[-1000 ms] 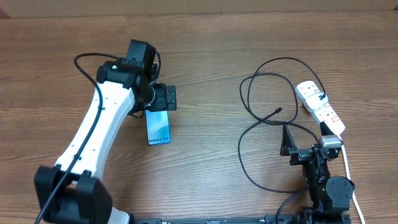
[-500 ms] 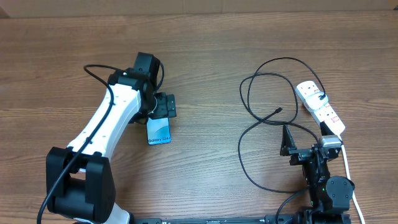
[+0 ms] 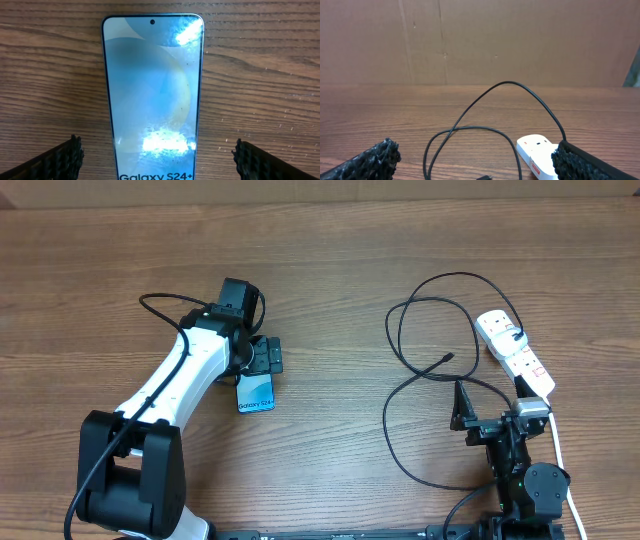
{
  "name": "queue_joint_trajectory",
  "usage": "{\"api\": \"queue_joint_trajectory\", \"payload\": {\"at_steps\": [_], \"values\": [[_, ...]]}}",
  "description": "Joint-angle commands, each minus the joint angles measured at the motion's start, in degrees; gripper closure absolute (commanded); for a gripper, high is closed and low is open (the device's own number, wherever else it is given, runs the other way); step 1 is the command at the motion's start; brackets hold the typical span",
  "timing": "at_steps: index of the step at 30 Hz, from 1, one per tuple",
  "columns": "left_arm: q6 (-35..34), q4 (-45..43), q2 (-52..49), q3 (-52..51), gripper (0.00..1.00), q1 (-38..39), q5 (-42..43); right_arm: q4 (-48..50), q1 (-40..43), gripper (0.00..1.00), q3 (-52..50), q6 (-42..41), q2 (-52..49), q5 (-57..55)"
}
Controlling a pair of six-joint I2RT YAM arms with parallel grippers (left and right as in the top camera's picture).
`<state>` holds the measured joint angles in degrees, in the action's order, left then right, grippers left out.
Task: Plug charger to phone and switch on socket
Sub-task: 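Close the left gripper on the phone's top edge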
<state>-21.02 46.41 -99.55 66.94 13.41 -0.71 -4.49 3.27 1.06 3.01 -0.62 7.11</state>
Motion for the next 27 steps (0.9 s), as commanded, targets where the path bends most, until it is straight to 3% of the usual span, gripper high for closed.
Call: {"api": "queue_joint_trajectory", "payload": {"at_steps": [1, 11, 23, 27], "values": [[0.87, -0.63, -1.53, -0.48, 0.00, -0.42, -1.18, 0.31, -0.37, 0.00, -0.61, 0.07, 0.46, 0.02], [0.81, -1.73, -10.82, -0.46, 0.01, -0.42, 2.05, 0.28, -0.37, 0.00, -0.61, 0.07, 0.46, 0.02], [0.42, -1.79, -12.52, -0.46, 0.00, -0.63, 2.47, 0.28, -0.37, 0.00, -0.61, 0.07, 0.46, 0.02], [0.37, -2.14, -12.55, -0.46, 0.11, -0.63, 3.78, 0.28, -0.37, 0.00, -0.61, 0.07, 0.46, 0.02]]}}
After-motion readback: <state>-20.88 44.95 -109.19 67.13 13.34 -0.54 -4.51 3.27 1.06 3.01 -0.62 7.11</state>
